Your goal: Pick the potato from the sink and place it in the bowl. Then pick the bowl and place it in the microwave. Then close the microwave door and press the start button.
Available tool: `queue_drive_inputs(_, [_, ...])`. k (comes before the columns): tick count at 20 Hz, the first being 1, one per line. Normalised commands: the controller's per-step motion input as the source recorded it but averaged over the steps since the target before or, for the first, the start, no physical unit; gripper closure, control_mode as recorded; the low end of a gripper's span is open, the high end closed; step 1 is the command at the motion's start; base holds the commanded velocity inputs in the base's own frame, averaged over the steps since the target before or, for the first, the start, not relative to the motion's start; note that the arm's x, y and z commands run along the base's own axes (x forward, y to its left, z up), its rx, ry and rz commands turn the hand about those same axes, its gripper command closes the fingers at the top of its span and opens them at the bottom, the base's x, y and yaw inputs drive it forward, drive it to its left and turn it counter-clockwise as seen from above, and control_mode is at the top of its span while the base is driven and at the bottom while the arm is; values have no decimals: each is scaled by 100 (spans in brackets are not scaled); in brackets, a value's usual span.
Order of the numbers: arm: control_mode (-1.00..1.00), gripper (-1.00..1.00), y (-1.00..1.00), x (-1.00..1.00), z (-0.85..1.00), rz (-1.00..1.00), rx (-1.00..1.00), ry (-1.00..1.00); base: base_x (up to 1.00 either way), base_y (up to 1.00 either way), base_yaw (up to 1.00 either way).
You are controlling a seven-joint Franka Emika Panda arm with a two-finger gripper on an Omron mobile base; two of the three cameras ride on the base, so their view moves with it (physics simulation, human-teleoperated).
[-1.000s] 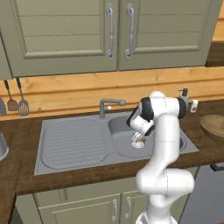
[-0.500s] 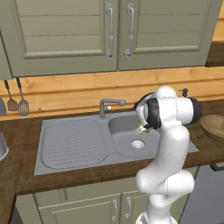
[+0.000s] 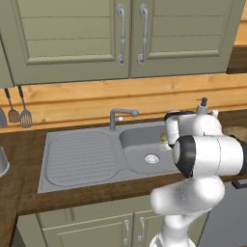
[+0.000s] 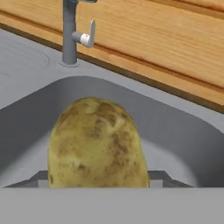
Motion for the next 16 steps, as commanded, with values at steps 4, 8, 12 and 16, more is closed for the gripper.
queue_drive_inputs(4, [-100,100,-33,-39,100,-2,5,-7,0,0,0])
queue_drive_inputs(8, [-100,100,-43,-60,100,-5,7,0,0,0,0])
queue_drive_inputs(12, [-100,100,-45,-63,100,-9,8,4,0,0,0])
queue_drive_inputs(16, [-100,100,-46,-48,100,-15,14,6,0,0,0])
